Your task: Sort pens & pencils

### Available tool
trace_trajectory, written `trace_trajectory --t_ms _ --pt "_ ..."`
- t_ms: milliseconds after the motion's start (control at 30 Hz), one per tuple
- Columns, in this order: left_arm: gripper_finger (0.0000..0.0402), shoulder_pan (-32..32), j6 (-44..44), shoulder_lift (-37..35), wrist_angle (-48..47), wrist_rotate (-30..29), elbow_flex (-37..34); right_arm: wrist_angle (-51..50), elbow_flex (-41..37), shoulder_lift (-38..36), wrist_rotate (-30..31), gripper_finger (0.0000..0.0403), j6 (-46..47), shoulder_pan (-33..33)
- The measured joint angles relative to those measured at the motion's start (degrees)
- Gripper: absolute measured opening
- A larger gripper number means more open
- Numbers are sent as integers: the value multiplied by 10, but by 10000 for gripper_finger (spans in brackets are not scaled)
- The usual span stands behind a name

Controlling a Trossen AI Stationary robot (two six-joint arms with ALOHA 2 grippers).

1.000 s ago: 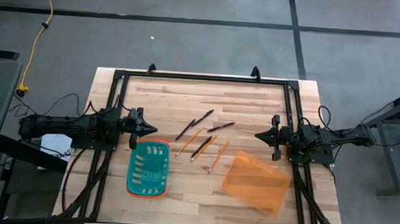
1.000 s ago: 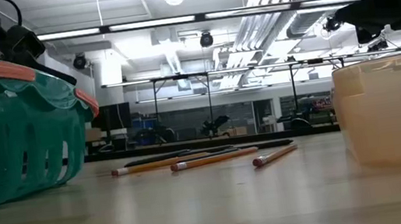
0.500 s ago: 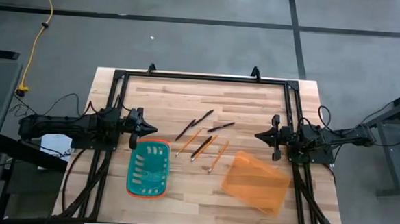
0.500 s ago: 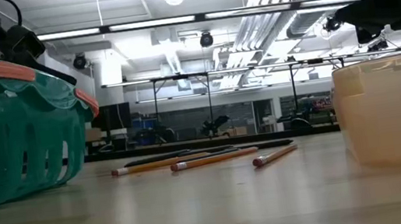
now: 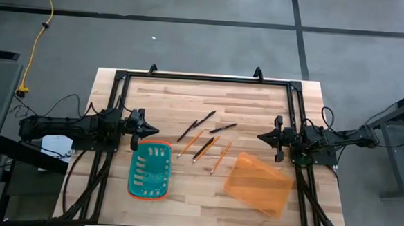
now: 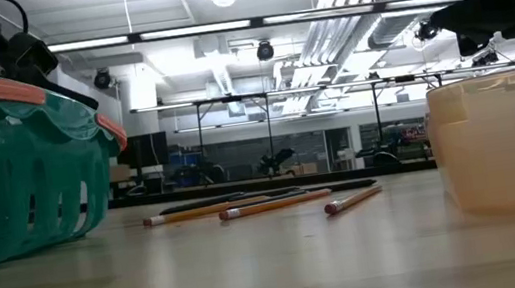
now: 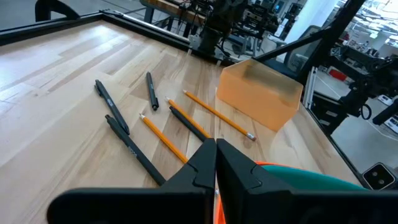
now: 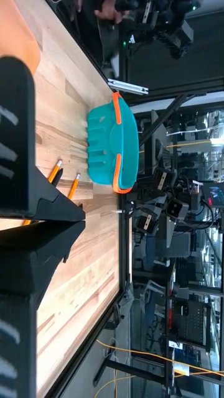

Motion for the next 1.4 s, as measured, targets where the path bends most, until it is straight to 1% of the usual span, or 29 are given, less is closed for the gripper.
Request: trace_trajectory --t_ms 300,467,600,733,900,1033,1200,1267,1333,1400 --pt "1 0 -3 0 11 0 0 0 0 0 0 0 0 0" --pt "1 0 -61 0 53 0 0 0 0 0 0 0 0 0" --pt "1 0 -65 0 58 0 0 0 0 0 0 0 0 0" --pt "1 0 -65 0 95 0 0 0 0 0 0 0 0 0" --pt "1 0 -75 0 173 -3 0 0 0 0 0 0 0 0" --pt "1 0 -74 0 240 -55 0 0 0 0 0 0 0 0" --pt "1 0 -67 0 273 -122 0 0 0 0 0 0 0 0" --pt "1 0 -81 0 282 -144 0 0 0 0 0 0 0 0" --pt "1 0 -105 3 300 -155 1 0 0 0 0 0 0 0" --pt "1 0 -106 15 303 -154 13 0 0 0 0 0 0 0"
